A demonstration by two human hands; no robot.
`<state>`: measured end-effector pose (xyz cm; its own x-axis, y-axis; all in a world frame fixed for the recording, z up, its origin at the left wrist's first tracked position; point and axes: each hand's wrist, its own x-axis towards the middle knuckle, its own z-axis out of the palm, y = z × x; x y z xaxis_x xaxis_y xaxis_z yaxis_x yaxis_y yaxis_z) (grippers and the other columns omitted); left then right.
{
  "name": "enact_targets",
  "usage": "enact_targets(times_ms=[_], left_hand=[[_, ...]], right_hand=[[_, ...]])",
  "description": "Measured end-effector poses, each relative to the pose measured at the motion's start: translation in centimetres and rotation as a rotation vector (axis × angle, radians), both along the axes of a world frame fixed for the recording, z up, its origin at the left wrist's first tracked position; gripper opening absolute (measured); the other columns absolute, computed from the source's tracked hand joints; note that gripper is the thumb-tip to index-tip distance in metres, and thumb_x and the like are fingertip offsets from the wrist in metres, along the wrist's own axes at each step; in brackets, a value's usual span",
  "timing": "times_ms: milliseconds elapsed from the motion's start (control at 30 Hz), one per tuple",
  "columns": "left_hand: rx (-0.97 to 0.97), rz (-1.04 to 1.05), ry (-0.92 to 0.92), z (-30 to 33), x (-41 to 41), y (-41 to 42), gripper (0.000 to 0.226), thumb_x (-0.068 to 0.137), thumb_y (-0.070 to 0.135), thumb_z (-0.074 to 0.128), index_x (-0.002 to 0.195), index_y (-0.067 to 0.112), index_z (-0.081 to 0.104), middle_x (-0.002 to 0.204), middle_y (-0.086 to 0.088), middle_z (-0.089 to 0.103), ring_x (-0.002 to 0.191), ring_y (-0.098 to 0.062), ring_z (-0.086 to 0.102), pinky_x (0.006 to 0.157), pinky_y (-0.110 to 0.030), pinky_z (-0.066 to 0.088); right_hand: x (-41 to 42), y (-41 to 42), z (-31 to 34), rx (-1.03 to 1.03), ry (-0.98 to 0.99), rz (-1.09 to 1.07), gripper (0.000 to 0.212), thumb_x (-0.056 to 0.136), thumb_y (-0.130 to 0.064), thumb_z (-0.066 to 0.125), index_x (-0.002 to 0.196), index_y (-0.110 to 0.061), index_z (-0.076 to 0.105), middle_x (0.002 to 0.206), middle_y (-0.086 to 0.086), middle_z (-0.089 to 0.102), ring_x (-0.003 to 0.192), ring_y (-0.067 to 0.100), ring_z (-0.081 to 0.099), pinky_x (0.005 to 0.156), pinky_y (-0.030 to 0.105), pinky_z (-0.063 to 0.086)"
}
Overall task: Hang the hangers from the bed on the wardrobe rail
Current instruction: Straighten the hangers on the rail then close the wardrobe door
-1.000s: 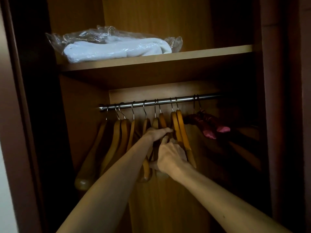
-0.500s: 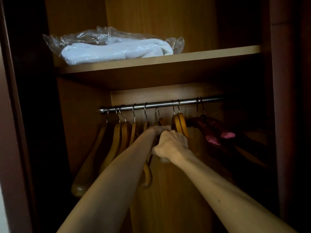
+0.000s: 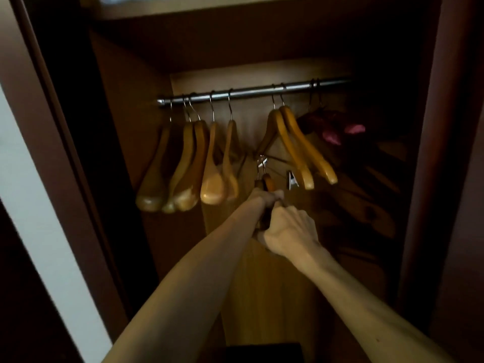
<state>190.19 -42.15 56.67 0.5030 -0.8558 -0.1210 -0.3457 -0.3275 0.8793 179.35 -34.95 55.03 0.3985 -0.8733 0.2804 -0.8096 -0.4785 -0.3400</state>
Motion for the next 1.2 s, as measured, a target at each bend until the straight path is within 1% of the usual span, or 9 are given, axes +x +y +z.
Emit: enact_targets(times_ms=[133,300,533,667,733,867,967,1100,1200], left_hand=[[0.044,0.043,0.089,-5.8,-0.3,2.9,0.057,0.069,0.045,0.080,0.111,0.008,0.072,0.106,-0.011,0.073,0.096,-0.028,0.069,0.078,-0.036,0.054],[-0.035,0.111,0.230,-10.9,0.0,7.1,0.052,0.064,0.050,0.085,0.098,0.012,0.074,0.096,-0.008,0.076,0.086,-0.025,0.072,0.086,-0.041,0.060],[-0.052,0.142,0.255,-13.9,1.3,12.9,0.031,0.071,0.037,0.084,0.085,0.016,0.066,0.087,-0.006,0.071,0.080,-0.022,0.068,0.081,-0.037,0.060],[-0.008,0.075,0.290,-14.1,2.5,16.0,0.047,0.073,0.034,0.083,0.111,0.011,0.066,0.096,-0.007,0.073,0.085,-0.023,0.071,0.070,-0.034,0.060],[0.050,0.011,0.314,-14.1,2.8,17.5,0.053,0.076,0.036,0.081,0.119,0.012,0.062,0.100,-0.007,0.071,0.086,-0.021,0.069,0.059,-0.027,0.054],[0.110,-0.114,0.239,-15.2,3.7,19.4,0.068,0.070,0.042,0.082,0.129,0.017,0.059,0.109,-0.005,0.070,0.092,-0.019,0.068,0.053,-0.022,0.052],[0.042,-0.246,0.149,-15.3,4.5,20.2,0.049,0.078,0.038,0.079,0.122,0.021,0.067,0.105,0.000,0.071,0.092,-0.013,0.067,0.060,-0.018,0.052],[-0.006,-0.428,0.105,-15.7,6.2,20.6,0.052,0.069,0.053,0.078,0.114,0.027,0.070,0.099,0.002,0.068,0.092,-0.019,0.064,0.082,-0.036,0.050],[0.024,-0.528,0.061,-15.5,7.4,20.8,0.048,0.073,0.052,0.074,0.116,0.031,0.068,0.100,0.003,0.067,0.086,-0.014,0.065,0.079,-0.035,0.052]], right_hand=[[-1.6,2.9,-4.5,0.008,-0.027,0.023,0.070,0.086,-0.053,0.067,0.140,-0.016,0.042,0.118,0.003,0.062,0.104,0.023,0.066,0.076,0.028,0.050],[-3.4,6.0,-8.6,0.140,-0.054,0.162,0.092,0.085,-0.064,0.061,0.157,-0.026,0.020,0.149,0.003,0.043,0.131,0.023,0.050,0.103,0.035,0.044],[-4.2,9.7,-12.8,0.291,-0.229,0.350,0.088,0.085,-0.068,0.059,0.156,-0.036,0.020,0.146,-0.013,0.038,0.130,0.006,0.042,0.092,0.021,0.034],[-4.6,9.1,-14.5,0.467,-0.421,0.397,0.075,0.080,-0.083,0.046,0.145,-0.049,0.033,0.146,-0.014,0.042,0.124,0.003,0.047,0.097,0.029,0.044],[-4.3,7.1,-15.3,0.416,-0.467,0.338,0.072,0.083,-0.079,0.048,0.145,-0.046,0.036,0.147,-0.010,0.042,0.125,0.007,0.049,0.102,0.039,0.049],[-3.7,1.3,-16.1,0.294,-0.194,0.288,0.097,0.080,-0.043,0.078,0.157,-0.033,0.019,0.164,-0.009,0.016,0.151,0.022,0.017,0.119,0.048,0.025],[-3.0,-1.2,-16.7,0.335,-0.088,0.290,0.114,0.072,-0.037,0.087,0.160,-0.025,0.016,0.165,-0.005,0.017,0.152,0.027,0.010,0.120,0.049,0.019],[-2.7,-1.7,-17.2,0.394,-0.170,0.307,0.078,0.071,-0.054,0.077,0.139,-0.035,0.044,0.133,-0.006,0.058,0.123,0.018,0.054,0.102,0.041,0.048],[-3.4,-1.6,-16.3,0.356,-0.210,0.370,0.029,0.083,-0.029,0.077,0.107,-0.019,0.065,0.100,-0.005,0.068,0.092,0.015,0.064,0.073,0.023,0.054]])
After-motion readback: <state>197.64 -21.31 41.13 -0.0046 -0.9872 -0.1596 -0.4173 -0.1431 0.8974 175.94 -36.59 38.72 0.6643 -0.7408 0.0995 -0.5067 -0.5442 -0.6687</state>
